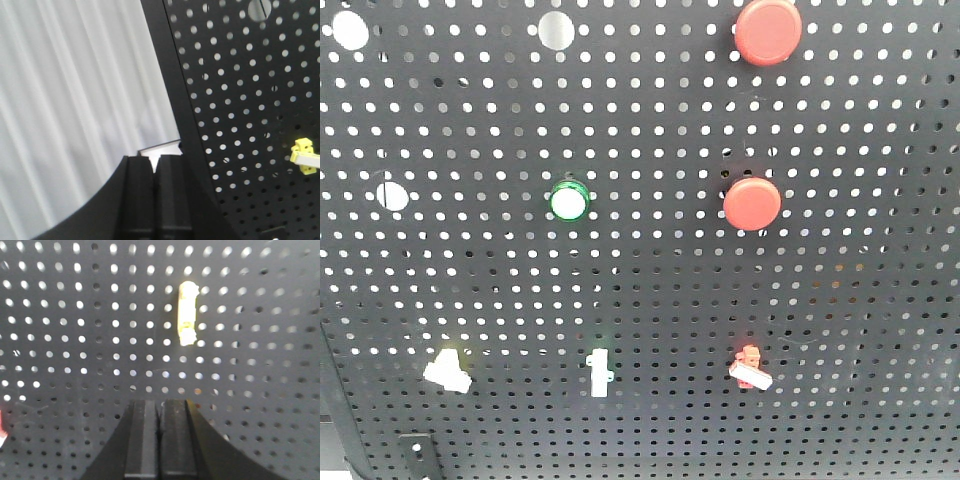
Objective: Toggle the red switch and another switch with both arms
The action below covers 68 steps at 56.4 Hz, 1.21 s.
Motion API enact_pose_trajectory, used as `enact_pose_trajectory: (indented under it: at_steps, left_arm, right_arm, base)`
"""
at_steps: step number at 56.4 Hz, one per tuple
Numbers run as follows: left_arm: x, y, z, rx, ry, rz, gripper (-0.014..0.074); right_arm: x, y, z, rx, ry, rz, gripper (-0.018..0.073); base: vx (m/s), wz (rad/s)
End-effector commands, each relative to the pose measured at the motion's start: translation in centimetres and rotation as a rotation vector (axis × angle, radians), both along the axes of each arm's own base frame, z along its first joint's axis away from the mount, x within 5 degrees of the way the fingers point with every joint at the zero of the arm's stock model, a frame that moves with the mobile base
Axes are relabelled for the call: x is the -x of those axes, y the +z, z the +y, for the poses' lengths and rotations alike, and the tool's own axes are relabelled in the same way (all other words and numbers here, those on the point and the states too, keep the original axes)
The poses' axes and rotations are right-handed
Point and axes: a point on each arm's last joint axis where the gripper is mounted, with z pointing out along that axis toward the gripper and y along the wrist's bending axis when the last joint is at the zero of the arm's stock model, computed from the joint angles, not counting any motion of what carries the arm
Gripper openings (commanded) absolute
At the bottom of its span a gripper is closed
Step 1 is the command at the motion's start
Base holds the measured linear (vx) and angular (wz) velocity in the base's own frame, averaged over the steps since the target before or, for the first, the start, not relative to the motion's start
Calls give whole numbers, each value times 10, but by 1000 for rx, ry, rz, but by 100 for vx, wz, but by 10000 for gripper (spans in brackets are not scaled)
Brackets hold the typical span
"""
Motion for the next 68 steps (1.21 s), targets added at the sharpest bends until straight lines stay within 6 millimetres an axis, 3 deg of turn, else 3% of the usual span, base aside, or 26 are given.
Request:
enact_pose_trajectory:
  at_steps: [1,12,33,52,68]
  left_arm:
    - [-9,18,-4,71,-57,-116,2]
    - [-36,23,-17,158,-193,-166,2]
    - [-93,22,-57,121,-416,-12,2]
    - [-117,-3,-73,128,-458,112,1]
    - [-124,-12,-73,112,-445,156,1]
  right_arm:
    - [-1,20,1,-5,17,-133,-6]
    - [-2,20,2,-5,18,-132,-6]
    - [-3,20,2,-4,17,-125,-6]
    - [-3,17,1,-2,11,-96,-6]
    - [-3,17,1,-2,12,-97,-6]
  base:
    - [0,0]
    - [0,0]
    - [0,0]
    - [0,0]
    - [0,0]
